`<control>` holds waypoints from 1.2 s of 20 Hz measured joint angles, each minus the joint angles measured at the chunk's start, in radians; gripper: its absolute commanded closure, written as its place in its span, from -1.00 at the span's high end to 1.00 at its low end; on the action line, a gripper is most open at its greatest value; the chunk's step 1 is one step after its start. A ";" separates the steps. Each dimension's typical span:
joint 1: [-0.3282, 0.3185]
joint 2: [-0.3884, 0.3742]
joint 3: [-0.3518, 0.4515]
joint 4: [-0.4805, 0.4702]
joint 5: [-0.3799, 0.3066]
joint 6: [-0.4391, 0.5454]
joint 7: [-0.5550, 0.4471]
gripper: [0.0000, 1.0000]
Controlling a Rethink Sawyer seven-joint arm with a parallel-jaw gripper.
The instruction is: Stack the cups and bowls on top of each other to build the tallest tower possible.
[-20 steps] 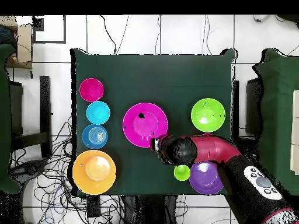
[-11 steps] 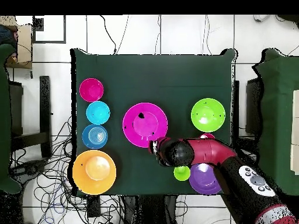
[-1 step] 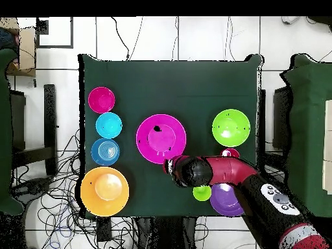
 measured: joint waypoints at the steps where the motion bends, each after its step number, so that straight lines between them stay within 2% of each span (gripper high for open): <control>1: 0.001 0.002 -0.003 0.000 0.000 -0.002 0.000 1.00; 24: 0.007 -0.015 -0.044 -0.005 0.003 -0.047 0.000 1.00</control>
